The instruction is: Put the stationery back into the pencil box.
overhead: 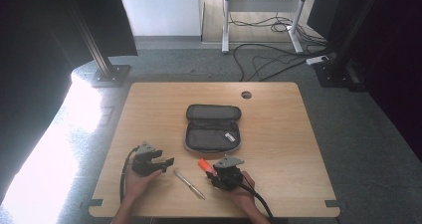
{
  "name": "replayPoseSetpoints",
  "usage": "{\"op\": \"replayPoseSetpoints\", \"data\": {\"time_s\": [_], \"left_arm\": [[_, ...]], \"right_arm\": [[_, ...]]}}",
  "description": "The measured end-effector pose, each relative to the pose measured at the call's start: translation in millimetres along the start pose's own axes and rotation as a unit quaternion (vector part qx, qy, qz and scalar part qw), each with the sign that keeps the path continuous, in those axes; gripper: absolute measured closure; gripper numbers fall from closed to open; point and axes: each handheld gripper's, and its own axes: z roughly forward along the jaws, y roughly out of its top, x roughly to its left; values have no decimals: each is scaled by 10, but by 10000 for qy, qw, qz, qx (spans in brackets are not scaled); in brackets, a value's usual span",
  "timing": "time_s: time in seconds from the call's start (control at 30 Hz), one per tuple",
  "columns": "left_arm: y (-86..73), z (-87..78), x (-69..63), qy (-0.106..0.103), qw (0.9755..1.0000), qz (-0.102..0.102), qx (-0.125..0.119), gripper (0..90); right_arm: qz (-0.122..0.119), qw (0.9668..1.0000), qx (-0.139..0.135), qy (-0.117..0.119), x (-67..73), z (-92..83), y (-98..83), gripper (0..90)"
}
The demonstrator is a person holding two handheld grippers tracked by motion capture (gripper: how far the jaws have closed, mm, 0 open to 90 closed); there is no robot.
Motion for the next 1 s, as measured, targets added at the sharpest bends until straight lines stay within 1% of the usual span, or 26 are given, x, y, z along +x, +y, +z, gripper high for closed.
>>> {"op": "replayPoseSetpoints", "data": {"time_s": [0.1, 0.23, 0.47, 0.67, 1.0], "left_arm": [[1, -2, 2, 5, 10000, -5, -12, 335], [1, -10, 7, -1, 10000, -3, -15, 335], [1, -1, 3, -6, 10000, 4, 6, 335], [0, -3, 7, -2, 10000, -3, -10, 335], [-1, -6, 14, 3, 10000, -10, -2, 335]], "right_arm": [[-71, 10000, 17, -55, 14, 11, -7, 618], [-112, 9999, 83, -29, 35, 33, -17, 625], [-323, 9992, 126, -185, 71, 37, -24, 656], [-275, 9994, 95, -187, 49, 27, -26, 658], [-209, 9994, -195, -181, 22, -114, 49, 659]]}}
